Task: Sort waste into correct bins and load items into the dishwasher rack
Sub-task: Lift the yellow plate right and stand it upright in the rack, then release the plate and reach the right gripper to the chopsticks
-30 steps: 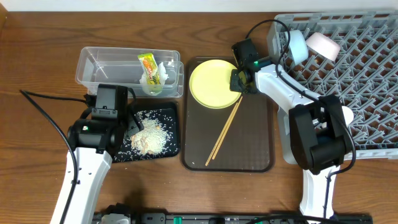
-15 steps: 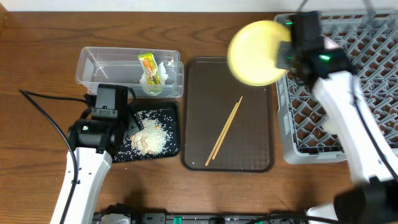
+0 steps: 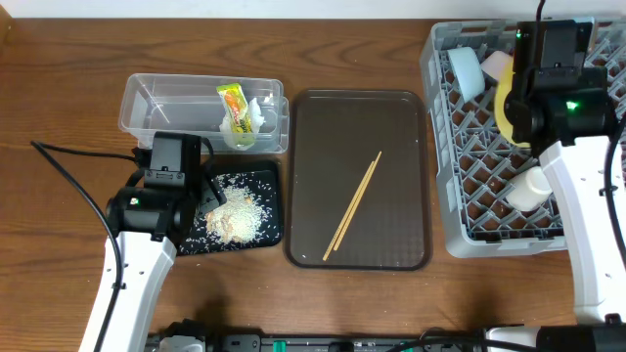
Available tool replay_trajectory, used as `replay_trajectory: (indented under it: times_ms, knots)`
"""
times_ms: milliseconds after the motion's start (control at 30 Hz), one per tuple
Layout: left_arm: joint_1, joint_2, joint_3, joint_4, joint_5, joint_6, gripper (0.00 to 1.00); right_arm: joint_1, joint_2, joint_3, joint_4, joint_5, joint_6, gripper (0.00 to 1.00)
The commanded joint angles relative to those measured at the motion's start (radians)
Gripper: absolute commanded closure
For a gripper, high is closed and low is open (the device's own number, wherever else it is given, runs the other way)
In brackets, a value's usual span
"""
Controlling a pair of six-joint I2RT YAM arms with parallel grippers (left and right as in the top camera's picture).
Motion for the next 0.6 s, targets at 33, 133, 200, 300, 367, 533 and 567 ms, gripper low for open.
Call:
replay_trajectory:
  times_ms: [33, 133, 200, 300, 367, 533, 567]
  knots:
    - [0.005, 0.002, 0.010, -0.003, -0.020, -0.012, 0.17, -0.005, -0.001, -0.058, 0.000, 0.076, 0.043, 0.99]
    - [0.005, 0.002, 0.010, -0.004, -0.020, -0.012, 0.17, -0.005, 0.006, -0.112, 0.004, 0.076, 0.091, 0.99]
    - [0.005, 0.002, 0.010, -0.004, -0.020, -0.012, 0.17, -0.005, 0.006, -0.161, 0.029, 0.079, 0.117, 0.99]
    - [0.005, 0.002, 0.010, -0.003, -0.020, -0.012, 0.17, -0.005, 0.006, -0.219, 0.091, 0.080, 0.136, 0.99]
    - [0.005, 0.002, 0.010, -0.004, -0.020, -0.012, 0.17, -0.002, 0.006, -0.248, 0.136, 0.066, 0.152, 0.99]
    - [0.005, 0.002, 0.010, -0.003, -0.019, -0.013, 0.17, 0.005, 0.006, -0.260, 0.197, -0.180, 0.153, 0.87]
    - [0.005, 0.002, 0.010, -0.004, -0.019, -0.013, 0.17, 0.005, 0.006, -0.260, 0.211, -0.229, 0.152, 0.76]
